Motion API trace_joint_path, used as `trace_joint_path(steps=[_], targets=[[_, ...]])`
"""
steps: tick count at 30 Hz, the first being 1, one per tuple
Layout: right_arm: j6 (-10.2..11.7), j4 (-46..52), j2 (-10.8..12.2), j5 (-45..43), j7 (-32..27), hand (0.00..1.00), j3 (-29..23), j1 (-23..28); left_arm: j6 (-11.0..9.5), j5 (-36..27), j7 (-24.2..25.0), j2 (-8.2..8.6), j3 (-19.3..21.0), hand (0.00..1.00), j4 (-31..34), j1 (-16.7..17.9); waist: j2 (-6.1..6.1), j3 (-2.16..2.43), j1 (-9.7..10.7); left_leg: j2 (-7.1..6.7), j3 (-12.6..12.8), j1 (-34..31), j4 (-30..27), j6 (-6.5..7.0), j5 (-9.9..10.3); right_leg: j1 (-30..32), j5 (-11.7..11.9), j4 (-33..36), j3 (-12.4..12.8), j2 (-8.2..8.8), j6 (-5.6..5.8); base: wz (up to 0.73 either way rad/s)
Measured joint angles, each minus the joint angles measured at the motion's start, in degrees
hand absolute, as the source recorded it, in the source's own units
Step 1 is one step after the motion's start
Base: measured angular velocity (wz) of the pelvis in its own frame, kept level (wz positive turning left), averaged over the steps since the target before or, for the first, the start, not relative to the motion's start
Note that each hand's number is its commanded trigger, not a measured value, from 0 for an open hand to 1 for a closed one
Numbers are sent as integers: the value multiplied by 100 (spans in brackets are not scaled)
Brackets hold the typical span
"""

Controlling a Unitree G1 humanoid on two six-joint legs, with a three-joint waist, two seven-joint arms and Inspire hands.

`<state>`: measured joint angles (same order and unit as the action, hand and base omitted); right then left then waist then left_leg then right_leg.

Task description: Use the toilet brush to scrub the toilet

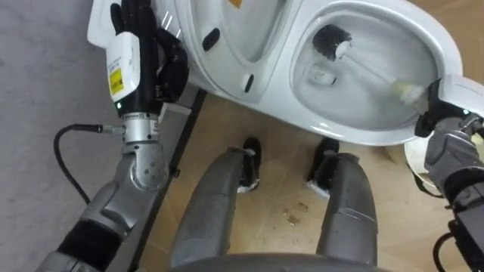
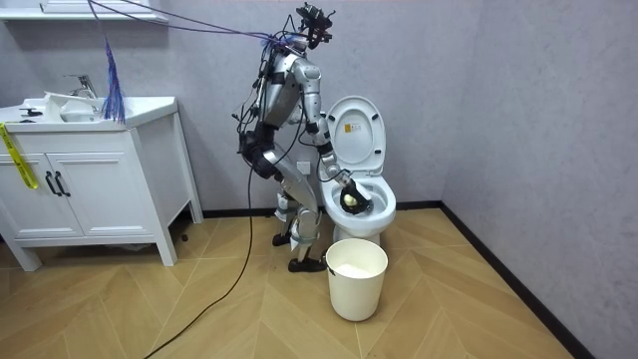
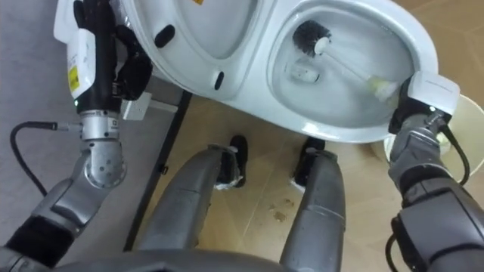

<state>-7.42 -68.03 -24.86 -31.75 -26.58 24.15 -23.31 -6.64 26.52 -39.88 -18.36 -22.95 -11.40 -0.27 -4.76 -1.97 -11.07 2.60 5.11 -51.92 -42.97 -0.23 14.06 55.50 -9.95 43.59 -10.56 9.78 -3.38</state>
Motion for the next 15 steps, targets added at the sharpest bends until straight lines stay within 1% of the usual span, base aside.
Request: trace_joint_path(steps=[1, 2, 3, 4, 5, 6, 8, 10, 11, 12, 13, 15], targets=[[-69, 61, 91, -78, 13, 100, 34, 54, 4, 68, 3, 30, -28, 0, -47, 7, -76, 1, -43, 19, -20, 50, 43, 1, -1, -97, 70, -138, -69, -25, -6, -13], [-113, 91, 107, -180, 24, 100, 44, 66, 3, 97, 3, 81, -33, 0, -84, 12, -127, -1, -58, 28, -30, 73, 71, 2, -1, -147, 103, -214, -93, -28, 1, -13], [-201, 163, 140, -386, 76, 100, 43, 99, 6, 117, 1, 210, -32, 0, -136, 40, -228, 32, -66, 35, -24, 105, 159, 16, -13, -218, 180, -368, -177, -41, 25, -10], [-313, 247, 189, -628, 154, 100, 36, 132, 15, 116, -5, 299, -33, 0, -166, 74, -341, 32, -69, 59, -17, 167, 253, 34, -61, -325, 236, -523, -242, -73, 43, -10], [-388, 305, 233, -750, 188, 100, 36, 154, 14, 117, -6, 309, -32, 0, -163, 119, -361, 44, -75, 67, -7, 180, 289, 34, -62, -343, 264, -580, -238, -93, 46, -19], [-529, 384, 312, -943, 232, 100, 36, 171, 11, 115, -27, 306, -22, 0, -136, 207, -364, 46, -89, 76, 18, 237, 359, 27, -69, -371, 325, -677, -239, -112, 68, -29], [-594, 488, 313, -1148, 287, 100, 36, 246, 6, 110, -65, 307, -10, 0, -153, 268, -375, 44, -139, 98, 18, 322, 452, -13, -92, -445, 373, -814, -221, -183, 71, -22], [-741, 807, 318, -1459, 430, 100, 37, 499, 1, 104, -65, 308, -15, 0, -183, 342, -384, 43, -148, 112, 4, 447, 605, -52, -115, -572, 364, -924, -252, -216, 51, 0], [-759, 851, 320, -1537, 424, 100, 36, 550, 1, 106, -69, 308, -23, 0, -186, 364, -391, 44, -125, 114, -4, 461, 630, -56, -117, -593, 352, -933, -268, -217, 43, 10], [-771, 919, 319, -1635, 424, 100, 36, 652, -1, 105, -101, 309, -15, 0, -188, 431, -454, 63, -56, 124, -54, 470, 644, -65, -113, -642, 337, -977, -304, -229, 32, 9], [-778, 963, 319, -1681, 426, 100, 36, 667, -26, 86, -112, 303, 7, 0, -190, 496, -476, 69, -22, 149, -43, 492, 663, -72, -109, -662, 327, -989, -302, -246, 14, 5], [-778, 1004, 319, -1683, 462, 100, 36, 662, -76, -19, -122, 281, 16, 0, -188, 535, -470, 65, -26, 164, -42, 520, 692, -91, -96, -662, 311, -991, -281, -285, -7, -5]])
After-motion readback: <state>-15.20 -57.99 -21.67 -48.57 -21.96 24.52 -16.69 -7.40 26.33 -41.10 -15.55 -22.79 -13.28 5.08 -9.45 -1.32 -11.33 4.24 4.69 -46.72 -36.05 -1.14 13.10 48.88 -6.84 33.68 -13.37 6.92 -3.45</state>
